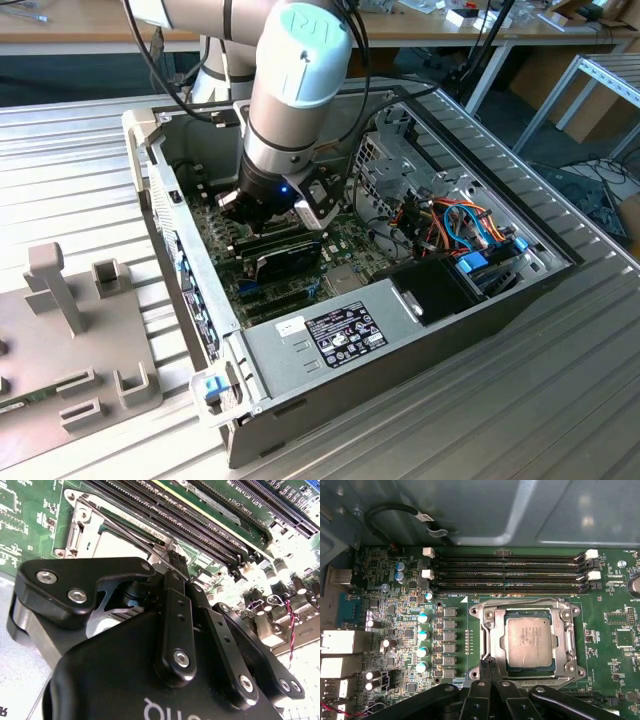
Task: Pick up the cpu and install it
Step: 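Install the second cpu locking lever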
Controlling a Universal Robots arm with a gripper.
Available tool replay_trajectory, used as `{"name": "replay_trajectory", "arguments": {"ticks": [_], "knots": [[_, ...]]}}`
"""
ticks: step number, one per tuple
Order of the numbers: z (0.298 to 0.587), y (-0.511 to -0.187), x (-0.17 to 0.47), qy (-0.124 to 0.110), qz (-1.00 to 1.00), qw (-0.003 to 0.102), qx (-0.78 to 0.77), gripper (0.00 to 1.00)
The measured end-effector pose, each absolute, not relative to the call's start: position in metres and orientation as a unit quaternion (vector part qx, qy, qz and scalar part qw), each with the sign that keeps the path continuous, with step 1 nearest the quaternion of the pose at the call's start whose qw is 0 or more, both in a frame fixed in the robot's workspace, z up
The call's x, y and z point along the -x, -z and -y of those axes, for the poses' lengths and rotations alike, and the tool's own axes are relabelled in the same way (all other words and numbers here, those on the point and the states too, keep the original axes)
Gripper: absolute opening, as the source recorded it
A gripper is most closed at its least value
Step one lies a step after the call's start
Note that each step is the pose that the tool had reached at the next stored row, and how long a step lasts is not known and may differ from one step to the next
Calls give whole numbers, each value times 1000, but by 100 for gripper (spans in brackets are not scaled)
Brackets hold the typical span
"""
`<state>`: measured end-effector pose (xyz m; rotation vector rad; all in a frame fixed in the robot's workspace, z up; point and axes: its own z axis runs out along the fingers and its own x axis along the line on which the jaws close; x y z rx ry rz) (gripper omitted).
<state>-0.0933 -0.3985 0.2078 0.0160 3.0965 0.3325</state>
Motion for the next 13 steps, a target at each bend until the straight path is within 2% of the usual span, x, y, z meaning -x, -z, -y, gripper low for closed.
{"name": "replay_trajectory", "arguments": {"ticks": [6,13], "knots": [[398,-234,93,-106,-994,14,-5,11],[394,-238,93,-106,-994,14,-5,11]]}}
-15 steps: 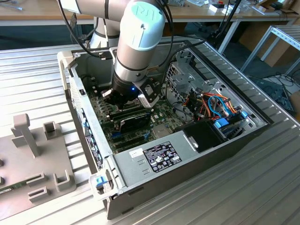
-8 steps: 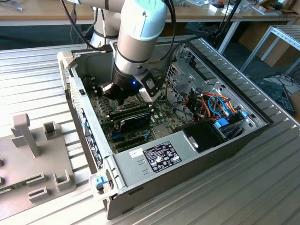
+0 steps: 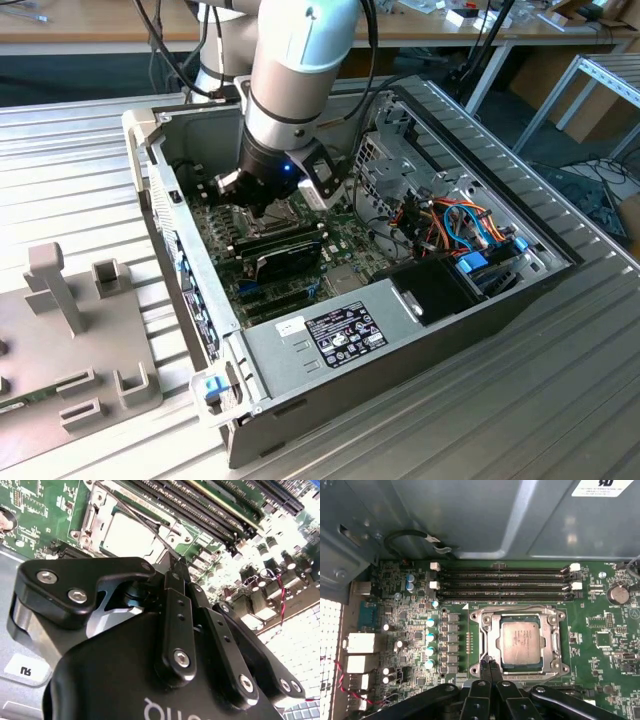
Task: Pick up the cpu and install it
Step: 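Install the second cpu locking lever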
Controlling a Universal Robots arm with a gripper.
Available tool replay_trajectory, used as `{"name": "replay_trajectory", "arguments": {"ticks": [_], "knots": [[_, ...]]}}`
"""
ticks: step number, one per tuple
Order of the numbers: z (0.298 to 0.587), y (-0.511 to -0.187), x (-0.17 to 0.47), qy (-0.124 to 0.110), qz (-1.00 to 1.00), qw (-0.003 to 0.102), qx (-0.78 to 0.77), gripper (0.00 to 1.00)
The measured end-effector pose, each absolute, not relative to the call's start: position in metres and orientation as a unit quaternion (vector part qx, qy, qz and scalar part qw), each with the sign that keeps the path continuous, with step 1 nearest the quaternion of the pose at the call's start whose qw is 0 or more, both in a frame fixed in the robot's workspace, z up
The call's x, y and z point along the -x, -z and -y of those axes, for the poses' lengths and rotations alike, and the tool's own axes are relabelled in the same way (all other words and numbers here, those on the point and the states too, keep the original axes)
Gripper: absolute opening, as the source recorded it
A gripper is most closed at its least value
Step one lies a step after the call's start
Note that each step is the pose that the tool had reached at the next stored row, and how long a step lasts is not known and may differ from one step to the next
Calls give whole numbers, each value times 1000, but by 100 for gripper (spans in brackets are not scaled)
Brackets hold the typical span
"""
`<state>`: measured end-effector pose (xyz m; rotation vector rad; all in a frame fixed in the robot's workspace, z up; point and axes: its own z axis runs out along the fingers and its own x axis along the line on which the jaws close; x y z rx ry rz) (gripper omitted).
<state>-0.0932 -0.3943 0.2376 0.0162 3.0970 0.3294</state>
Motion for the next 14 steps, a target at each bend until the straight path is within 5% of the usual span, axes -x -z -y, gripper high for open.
{"name": "replay_trajectory", "arguments": {"ticks": [14], "knots": [[389,-238,58,-106,-994,10,-6,11]]}}
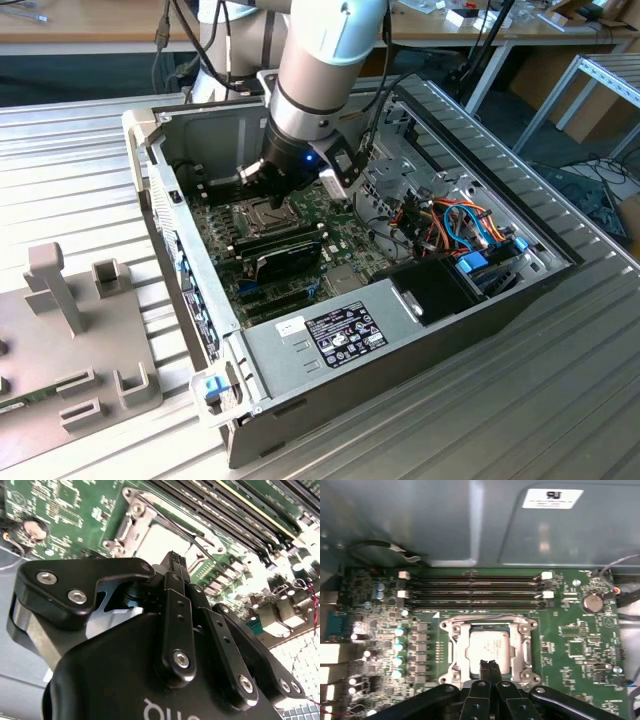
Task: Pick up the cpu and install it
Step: 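Install the second cpu locking lever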
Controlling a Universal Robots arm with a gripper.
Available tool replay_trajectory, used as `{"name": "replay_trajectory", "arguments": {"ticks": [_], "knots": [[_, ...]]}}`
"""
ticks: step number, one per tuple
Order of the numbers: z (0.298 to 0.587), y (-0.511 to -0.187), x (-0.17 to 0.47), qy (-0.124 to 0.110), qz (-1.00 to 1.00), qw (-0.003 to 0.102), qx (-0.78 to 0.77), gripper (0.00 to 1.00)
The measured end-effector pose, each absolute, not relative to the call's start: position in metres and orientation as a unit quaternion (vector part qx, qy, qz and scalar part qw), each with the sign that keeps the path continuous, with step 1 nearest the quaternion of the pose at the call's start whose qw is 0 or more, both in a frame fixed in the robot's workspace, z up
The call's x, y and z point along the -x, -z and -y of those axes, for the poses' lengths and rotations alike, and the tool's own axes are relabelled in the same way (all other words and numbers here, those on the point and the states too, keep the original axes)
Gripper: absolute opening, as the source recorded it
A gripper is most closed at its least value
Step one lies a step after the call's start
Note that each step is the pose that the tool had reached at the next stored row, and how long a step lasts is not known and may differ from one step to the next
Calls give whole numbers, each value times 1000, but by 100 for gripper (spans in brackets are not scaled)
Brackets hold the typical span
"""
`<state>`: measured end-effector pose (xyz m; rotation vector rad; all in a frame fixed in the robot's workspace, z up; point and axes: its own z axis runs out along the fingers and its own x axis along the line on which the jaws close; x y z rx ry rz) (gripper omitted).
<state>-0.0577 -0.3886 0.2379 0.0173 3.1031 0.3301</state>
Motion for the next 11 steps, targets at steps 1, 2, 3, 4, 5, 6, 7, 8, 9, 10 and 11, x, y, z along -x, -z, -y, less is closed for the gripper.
{"name": "replay_trajectory", "arguments": {"ticks": [1,2,3,4,5,6,7,8,9,10,11], "knots": [[390,-238,57,-106,-994,10,-6,11],[392,-238,56,-106,-994,10,-6,11],[395,-238,56,-106,-994,10,-6,11],[398,-238,56,-106,-994,10,-6,11],[401,-238,56,-107,-994,10,-6,11],[402,-238,56,-107,-994,10,-6,11],[403,-238,57,-107,-994,10,-6,11],[403,-238,57,-107,-994,10,-6,11],[403,-238,56,-107,-994,10,-6,11],[404,-238,56,-108,-994,10,-5,11],[405,-238,56,-108,-994,10,-6,11]]}}
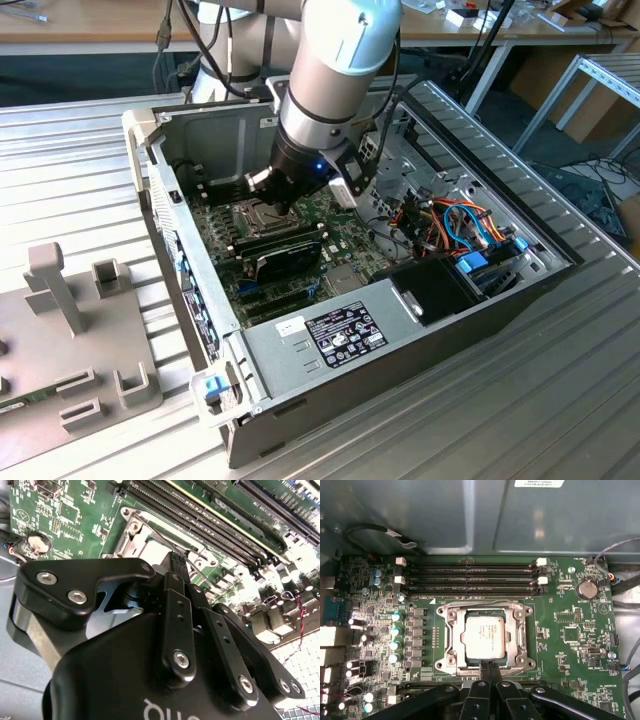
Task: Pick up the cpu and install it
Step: 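Install the second cpu locking lever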
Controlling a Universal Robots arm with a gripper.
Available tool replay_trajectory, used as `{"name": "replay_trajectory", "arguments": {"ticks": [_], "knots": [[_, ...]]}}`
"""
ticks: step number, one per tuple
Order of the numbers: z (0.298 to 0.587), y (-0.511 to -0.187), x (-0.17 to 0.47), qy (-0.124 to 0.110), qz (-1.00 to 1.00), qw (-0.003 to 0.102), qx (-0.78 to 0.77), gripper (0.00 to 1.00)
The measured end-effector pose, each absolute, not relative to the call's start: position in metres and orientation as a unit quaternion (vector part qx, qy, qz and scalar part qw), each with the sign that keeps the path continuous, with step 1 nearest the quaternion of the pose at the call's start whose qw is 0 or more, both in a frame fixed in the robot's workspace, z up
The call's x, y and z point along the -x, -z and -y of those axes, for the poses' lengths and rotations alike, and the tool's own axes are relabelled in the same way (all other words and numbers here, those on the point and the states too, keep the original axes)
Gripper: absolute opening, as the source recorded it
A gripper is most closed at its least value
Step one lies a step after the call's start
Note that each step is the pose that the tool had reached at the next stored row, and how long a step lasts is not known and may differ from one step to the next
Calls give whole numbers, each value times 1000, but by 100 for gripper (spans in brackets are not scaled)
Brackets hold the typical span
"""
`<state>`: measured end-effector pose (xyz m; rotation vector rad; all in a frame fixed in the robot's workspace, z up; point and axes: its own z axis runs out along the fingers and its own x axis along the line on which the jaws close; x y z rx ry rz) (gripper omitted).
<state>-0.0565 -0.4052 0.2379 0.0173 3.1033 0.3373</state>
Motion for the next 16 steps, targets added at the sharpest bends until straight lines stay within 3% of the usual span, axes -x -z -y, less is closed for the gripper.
{"name": "replay_trajectory", "arguments": {"ticks": [16], "knots": [[409,-234,85,-110,-994,13,-5,11]]}}
